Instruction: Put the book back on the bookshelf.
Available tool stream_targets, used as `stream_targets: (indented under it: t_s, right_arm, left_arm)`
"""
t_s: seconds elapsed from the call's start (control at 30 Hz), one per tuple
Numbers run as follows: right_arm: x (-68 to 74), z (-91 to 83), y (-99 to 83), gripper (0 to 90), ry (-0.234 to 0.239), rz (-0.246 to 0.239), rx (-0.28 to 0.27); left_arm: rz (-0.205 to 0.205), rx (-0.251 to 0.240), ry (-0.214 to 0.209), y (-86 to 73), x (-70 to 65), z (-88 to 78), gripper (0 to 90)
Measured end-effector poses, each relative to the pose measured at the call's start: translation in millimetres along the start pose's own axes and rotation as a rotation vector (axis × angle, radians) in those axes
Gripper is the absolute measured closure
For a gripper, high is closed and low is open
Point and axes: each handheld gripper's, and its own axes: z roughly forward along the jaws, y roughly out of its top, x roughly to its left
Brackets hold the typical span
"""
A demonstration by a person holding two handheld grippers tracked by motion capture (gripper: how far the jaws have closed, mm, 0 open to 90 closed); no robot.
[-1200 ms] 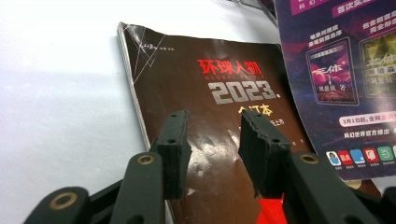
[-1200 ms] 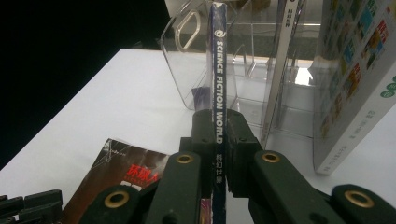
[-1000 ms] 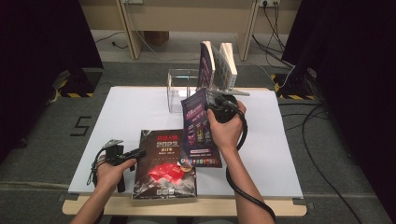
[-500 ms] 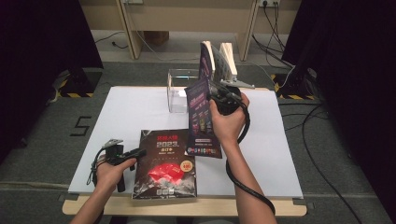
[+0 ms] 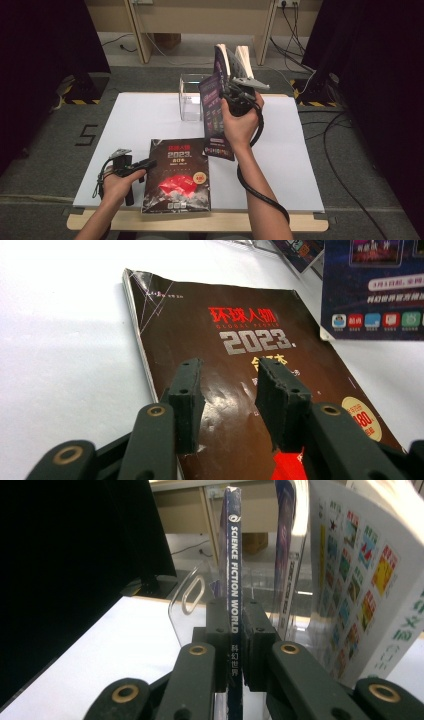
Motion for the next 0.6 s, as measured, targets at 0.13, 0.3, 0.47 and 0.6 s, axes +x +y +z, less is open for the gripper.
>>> stream_targets:
  t_s: [0.13,0.3,0.47,0.6]
  right_arm:
    - [0.1,3.3,5.6,84.6,-0.005,0.000,-0.026]
    - [-2.1,10.5,8.3,84.7,-0.009,0.017,-0.033]
    - [-2.7,13.9,7.9,84.7,-0.008,0.028,-0.040]
    - [-2.7,15.8,10.2,84.7,-0.009,0.047,-0.059]
  left_arm:
    - [-0.003,-0.004,-0.004,0.9,0.2,-0.9,61.4]
    - [0.001,0.001,-0.013,-0.1,-1.3,-0.3,61.4]
    - [0.001,0.003,-0.016,-0.6,-1.4,-0.1,61.5]
    - [0.003,-0.003,-0.015,-0.4,-1.9,-1.2,61.5]
